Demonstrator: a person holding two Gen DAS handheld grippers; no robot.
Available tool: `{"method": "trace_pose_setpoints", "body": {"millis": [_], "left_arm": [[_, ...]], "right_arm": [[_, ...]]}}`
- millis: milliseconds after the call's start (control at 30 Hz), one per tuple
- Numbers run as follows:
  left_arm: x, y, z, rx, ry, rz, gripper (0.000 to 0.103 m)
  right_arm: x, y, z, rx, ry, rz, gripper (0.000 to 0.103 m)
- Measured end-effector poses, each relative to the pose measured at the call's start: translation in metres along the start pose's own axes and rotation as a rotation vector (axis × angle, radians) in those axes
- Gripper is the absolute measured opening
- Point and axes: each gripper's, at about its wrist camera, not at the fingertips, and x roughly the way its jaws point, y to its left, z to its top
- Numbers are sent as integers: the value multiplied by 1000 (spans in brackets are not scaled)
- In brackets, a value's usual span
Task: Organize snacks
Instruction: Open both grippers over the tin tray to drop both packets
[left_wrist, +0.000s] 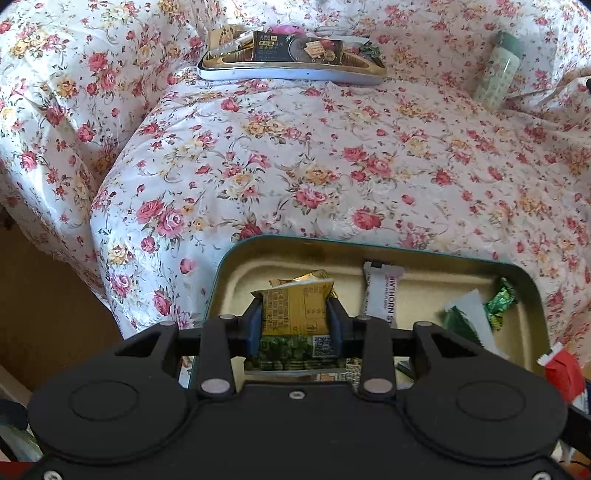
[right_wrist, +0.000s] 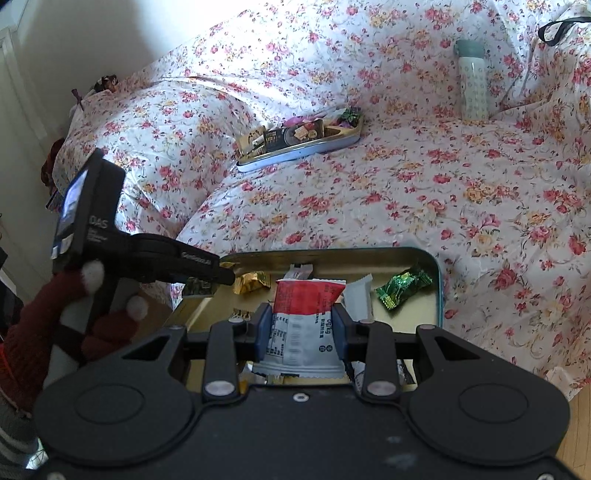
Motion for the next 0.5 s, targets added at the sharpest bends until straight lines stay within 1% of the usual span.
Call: {"method": "trace_pose_setpoints", "body": {"millis": [100, 233, 367, 500], "left_arm": [[-2, 1, -2, 2, -1, 7, 49], [-13, 5, -6, -21, -10, -22, 49], [-29, 7, -14, -44, -40, -14, 52], [-44, 6, -28, -48, -64, -6, 53]], "right_arm": [[1, 0, -1, 1, 5, 1, 36], [1, 2, -2, -6, 8, 1, 36], [2, 7, -2, -40, 7, -20, 36], [5, 11, -3, -78, 14, -40, 36]]}}
